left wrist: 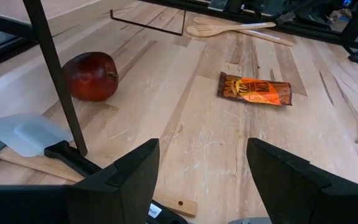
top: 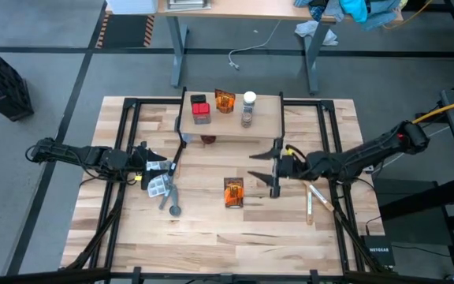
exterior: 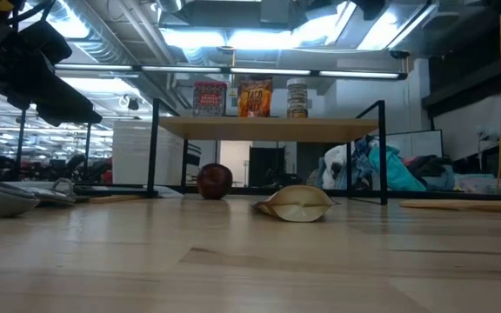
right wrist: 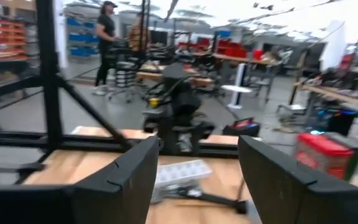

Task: Shelf spices
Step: Put the orange seasoning pack on the shelf aligned with the other orange seasoning pack

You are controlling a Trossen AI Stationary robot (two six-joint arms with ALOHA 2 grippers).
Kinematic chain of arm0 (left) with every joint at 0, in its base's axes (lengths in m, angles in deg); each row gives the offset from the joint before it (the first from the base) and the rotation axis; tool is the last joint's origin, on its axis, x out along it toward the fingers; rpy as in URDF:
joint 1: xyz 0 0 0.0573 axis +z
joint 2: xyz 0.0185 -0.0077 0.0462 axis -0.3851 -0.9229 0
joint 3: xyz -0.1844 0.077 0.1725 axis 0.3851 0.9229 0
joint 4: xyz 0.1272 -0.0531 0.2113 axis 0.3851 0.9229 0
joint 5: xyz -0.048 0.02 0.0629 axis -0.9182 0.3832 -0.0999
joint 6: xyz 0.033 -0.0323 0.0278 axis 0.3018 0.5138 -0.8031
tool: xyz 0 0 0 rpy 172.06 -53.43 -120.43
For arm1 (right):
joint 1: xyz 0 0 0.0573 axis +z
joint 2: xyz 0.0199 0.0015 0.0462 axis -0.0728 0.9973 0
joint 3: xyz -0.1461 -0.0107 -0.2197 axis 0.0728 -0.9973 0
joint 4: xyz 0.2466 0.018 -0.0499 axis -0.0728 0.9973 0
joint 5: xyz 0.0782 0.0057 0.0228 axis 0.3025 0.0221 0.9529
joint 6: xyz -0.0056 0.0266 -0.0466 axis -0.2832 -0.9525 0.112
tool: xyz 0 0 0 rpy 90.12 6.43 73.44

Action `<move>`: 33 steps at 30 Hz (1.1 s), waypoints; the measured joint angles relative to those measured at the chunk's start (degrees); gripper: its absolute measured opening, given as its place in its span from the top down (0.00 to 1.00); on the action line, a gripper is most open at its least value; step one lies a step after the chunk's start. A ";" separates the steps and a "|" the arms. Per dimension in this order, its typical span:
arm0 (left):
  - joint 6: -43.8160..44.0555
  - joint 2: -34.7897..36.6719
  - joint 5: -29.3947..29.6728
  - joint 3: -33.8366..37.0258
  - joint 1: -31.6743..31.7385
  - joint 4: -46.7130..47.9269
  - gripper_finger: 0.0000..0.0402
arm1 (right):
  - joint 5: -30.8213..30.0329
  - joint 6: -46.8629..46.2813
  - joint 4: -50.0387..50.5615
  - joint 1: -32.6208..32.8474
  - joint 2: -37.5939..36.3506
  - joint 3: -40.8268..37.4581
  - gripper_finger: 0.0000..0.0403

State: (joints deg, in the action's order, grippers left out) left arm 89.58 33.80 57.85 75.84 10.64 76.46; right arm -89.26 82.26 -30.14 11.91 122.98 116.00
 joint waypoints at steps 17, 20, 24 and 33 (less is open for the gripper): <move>-16.07 0.00 0.05 0.13 0.01 -9.39 0.41 | 0.67 -13.18 0.54 4.31 12.23 0.02 0.44; -22.57 0.00 -0.02 0.13 0.00 -15.70 0.41 | 2.41 -16.25 -0.62 4.93 15.24 0.02 0.44; -26.54 0.00 -0.04 0.11 0.01 -20.67 0.41 | 3.62 -18.60 -2.65 6.62 18.72 0.02 0.44; -14.43 -0.13 -12.21 0.09 0.00 -21.70 0.41 | -0.43 -20.68 -2.47 7.47 23.88 0.02 0.44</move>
State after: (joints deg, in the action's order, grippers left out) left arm 75.15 33.67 45.64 75.93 10.64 54.77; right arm -89.70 61.58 -32.61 19.38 146.86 116.02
